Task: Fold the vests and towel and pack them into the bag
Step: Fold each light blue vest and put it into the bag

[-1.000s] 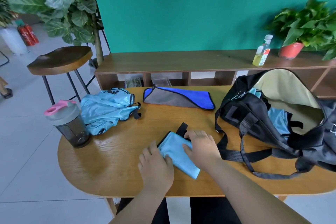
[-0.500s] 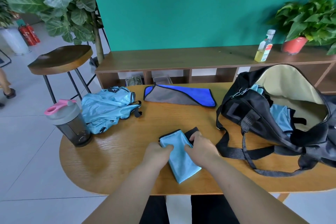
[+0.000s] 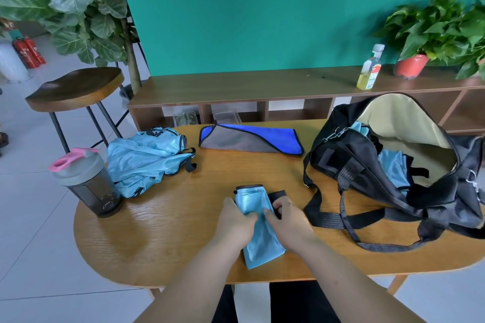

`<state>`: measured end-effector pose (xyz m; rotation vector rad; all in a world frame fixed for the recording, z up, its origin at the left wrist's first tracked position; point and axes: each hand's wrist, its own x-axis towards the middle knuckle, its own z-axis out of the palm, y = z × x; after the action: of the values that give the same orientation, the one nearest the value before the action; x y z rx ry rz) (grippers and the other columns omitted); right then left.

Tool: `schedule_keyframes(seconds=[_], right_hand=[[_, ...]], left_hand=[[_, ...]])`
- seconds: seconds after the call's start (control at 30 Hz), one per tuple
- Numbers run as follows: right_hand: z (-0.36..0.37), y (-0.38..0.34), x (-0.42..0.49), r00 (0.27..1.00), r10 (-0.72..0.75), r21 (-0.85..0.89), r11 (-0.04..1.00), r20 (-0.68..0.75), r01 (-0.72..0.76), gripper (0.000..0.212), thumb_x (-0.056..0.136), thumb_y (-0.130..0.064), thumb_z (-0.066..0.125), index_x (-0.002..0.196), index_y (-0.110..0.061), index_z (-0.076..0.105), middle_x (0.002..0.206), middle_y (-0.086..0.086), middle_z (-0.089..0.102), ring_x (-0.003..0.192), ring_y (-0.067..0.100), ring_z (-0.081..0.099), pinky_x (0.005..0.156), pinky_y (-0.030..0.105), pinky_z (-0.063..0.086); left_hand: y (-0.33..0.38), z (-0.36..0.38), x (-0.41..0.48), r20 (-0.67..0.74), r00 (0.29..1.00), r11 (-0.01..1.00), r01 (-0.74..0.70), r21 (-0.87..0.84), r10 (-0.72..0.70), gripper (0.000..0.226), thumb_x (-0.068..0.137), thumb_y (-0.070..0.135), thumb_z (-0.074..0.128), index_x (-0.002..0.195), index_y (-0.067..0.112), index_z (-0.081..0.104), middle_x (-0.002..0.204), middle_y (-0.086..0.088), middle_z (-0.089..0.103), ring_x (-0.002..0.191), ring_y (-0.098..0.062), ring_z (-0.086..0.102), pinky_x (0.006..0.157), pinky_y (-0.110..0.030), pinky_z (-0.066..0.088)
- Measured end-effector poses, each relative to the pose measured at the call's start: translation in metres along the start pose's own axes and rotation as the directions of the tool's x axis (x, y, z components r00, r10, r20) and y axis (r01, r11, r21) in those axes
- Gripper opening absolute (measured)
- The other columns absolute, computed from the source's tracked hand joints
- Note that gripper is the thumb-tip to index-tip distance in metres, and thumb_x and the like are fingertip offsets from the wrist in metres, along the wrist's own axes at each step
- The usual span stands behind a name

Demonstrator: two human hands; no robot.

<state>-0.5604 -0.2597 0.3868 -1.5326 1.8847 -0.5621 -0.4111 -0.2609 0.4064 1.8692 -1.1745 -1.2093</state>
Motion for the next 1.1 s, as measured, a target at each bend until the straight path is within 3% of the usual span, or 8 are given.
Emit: schedule_keyframes(seconds=[0.2, 0.33, 0.43, 0.5, 0.7, 0.8, 0.97, 1.1], right_hand=[[-0.022, 0.003, -0.008, 0.991, 0.130, 0.314, 0.941, 0.014, -0.128, 0.062, 0.097, -0.064, 0.060, 0.141, -0.024, 0.046, 0.117, -0.006, 0.061, 0.095, 0.010, 0.063, 0.073, 0.029, 0.055], [-0.048, 0.012, -0.013, 0.963, 0.168, 0.664, 0.699, 0.210, -0.267, 0.104, 0.074, -0.077, 0.079, 0.157, -0.033, 0.033, 0.137, 0.003, 0.066, 0.115, 0.026, 0.071, 0.098, 0.050, 0.059], [-0.076, 0.016, -0.027, 0.951, 0.003, 0.811, 0.522, 0.309, -0.265, 0.072, 0.088, -0.055, 0.079, 0.146, -0.022, 0.052, 0.125, 0.007, 0.076, 0.112, 0.029, 0.074, 0.102, 0.052, 0.057], [-0.096, 0.018, -0.035, 0.961, -0.054, 0.838, 0.506, 0.270, -0.207, 0.054, 0.094, -0.047, 0.076, 0.137, -0.018, 0.061, 0.125, 0.010, 0.075, 0.115, 0.031, 0.073, 0.106, 0.054, 0.054], [-0.152, 0.033, -0.039, 1.000, 0.020, 0.833, 0.553, 0.005, -0.016, 0.048, 0.093, -0.036, 0.079, 0.134, -0.018, 0.061, 0.119, 0.010, 0.077, 0.108, 0.033, 0.075, 0.097, 0.057, 0.059], [-0.191, 0.045, -0.035, 0.989, 0.102, 0.818, 0.574, -0.112, 0.034, 0.049, 0.092, -0.032, 0.082, 0.134, -0.021, 0.061, 0.116, 0.007, 0.078, 0.104, 0.032, 0.077, 0.094, 0.057, 0.060], [-0.258, 0.071, -0.005, 0.921, 0.357, 0.870, 0.490, -0.157, -0.042, 0.031, 0.091, -0.028, 0.082, 0.117, -0.018, 0.070, 0.104, 0.011, 0.080, 0.094, 0.037, 0.078, 0.083, 0.054, 0.064], [-0.282, 0.099, 0.043, 0.804, 0.565, 0.833, 0.524, -0.183, -0.178, 0.052, 0.084, -0.034, 0.087, 0.120, -0.004, 0.066, 0.105, 0.019, 0.074, 0.095, 0.043, 0.074, 0.088, 0.063, 0.060]], left_hand=[[0.013, -0.002, -0.006, 0.097, 0.995, 0.979, -0.002, -0.202, 0.022, 0.034, 0.089, 0.027, 0.082, 0.112, 0.022, 0.056, 0.107, -0.004, 0.072, 0.092, -0.020, 0.074, 0.078, -0.036, 0.060], [0.031, 0.001, -0.015, 0.236, 0.965, 0.955, -0.042, -0.293, 0.115, 0.038, 0.087, 0.027, 0.085, 0.118, 0.025, 0.064, 0.106, 0.004, 0.079, 0.094, -0.017, 0.078, 0.091, -0.047, 0.062], [0.051, 0.008, -0.021, 0.336, 0.921, 0.936, -0.078, -0.343, 0.200, 0.038, 0.090, 0.025, 0.083, 0.123, 0.023, 0.064, 0.109, 0.002, 0.079, 0.099, -0.021, 0.078, 0.095, -0.050, 0.061], [0.066, 0.014, -0.025, 0.388, 0.888, 0.934, -0.111, -0.341, 0.247, 0.037, 0.091, 0.025, 0.082, 0.123, 0.022, 0.064, 0.111, 0.002, 0.079, 0.100, -0.020, 0.078, 0.095, -0.049, 0.061], [0.114, 0.057, -0.030, 0.441, 0.835, 0.924, -0.186, -0.334, 0.328, 0.039, 0.093, 0.026, 0.081, 0.127, 0.024, 0.062, 0.113, 0.004, 0.078, 0.099, -0.017, 0.077, 0.091, -0.046, 0.063], [0.139, 0.086, -0.036, 0.440, 0.814, 0.887, -0.184, -0.423, 0.379, 0.044, 0.096, 0.026, 0.078, 0.135, 0.024, 0.057, 0.115, 0.002, 0.077, 0.100, -0.014, 0.077, 0.087, -0.040, 0.064], [0.161, 0.120, -0.047, 0.477, 0.781, 0.867, -0.159, -0.473, 0.403, 0.047, 0.103, 0.025, 0.069, 0.145, 0.026, 0.048, 0.121, -0.005, 0.071, 0.096, -0.023, 0.079, 0.089, -0.047, 0.064], [0.158, 0.139, -0.046, 0.509, 0.743, 0.888, -0.259, -0.379, 0.434, 0.051, 0.104, 0.023, 0.066, 0.149, 0.024, 0.043, 0.123, -0.002, 0.068, 0.096, -0.020, 0.078, 0.089, -0.041, 0.064]])
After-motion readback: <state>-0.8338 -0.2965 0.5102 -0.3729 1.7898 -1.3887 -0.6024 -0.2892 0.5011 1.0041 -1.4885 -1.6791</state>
